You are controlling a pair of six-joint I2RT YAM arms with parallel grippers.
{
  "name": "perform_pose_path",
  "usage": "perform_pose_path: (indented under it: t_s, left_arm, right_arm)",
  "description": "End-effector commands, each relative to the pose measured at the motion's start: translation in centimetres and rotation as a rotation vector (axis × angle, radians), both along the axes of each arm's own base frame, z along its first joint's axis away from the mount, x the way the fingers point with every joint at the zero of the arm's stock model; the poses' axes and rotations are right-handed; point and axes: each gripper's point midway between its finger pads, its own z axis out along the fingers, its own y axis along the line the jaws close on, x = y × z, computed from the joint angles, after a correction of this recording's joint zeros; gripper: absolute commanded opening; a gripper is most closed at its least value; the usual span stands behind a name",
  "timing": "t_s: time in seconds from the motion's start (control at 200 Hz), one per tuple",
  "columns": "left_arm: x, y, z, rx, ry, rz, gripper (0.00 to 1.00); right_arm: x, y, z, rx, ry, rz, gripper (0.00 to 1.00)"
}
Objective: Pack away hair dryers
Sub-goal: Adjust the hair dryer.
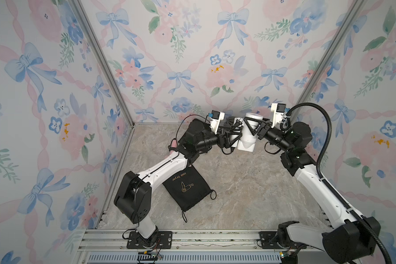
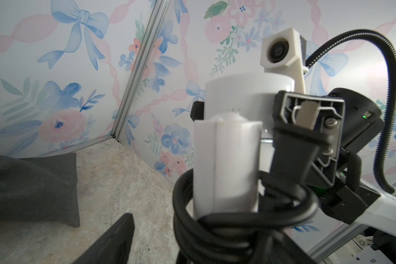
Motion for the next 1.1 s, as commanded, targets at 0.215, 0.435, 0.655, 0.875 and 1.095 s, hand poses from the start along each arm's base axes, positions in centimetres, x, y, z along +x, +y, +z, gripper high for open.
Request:
perform_pose_path:
  t_s: [0.215,0.435,0.655,0.875,1.095]
  left_arm:
    - [0.6,0.0,2.0,-0.062,-0.034,-0.01,0.56]
    - [0.4,0.0,2.4,-0.075,-0.037,-0.02,0.21]
    - [0.8,1.8,2.4,-0.079,-0.027,0.023,0.14]
    - [1.6,5.4,2.1,-0.078,-0.016,0.114,0.17]
    - [3.1,9.3,0.3,-0.011,0.018,0.253,0.19]
  right_arm:
    - [-0.8,1.4,2.6,0.025,-0.072,0.05,0.4]
    - [-0.4,1.8,2.2,0.026,-0.061,0.066,0.4]
    - [0.3,2.1,0.6,0.008,-0.029,0.074,0.47]
    - [1.0,3.2,-1.8,-0.035,-0.001,0.095,0.63]
    - [2.3,2.9,-5.2,-0.107,0.054,0.04,0.67]
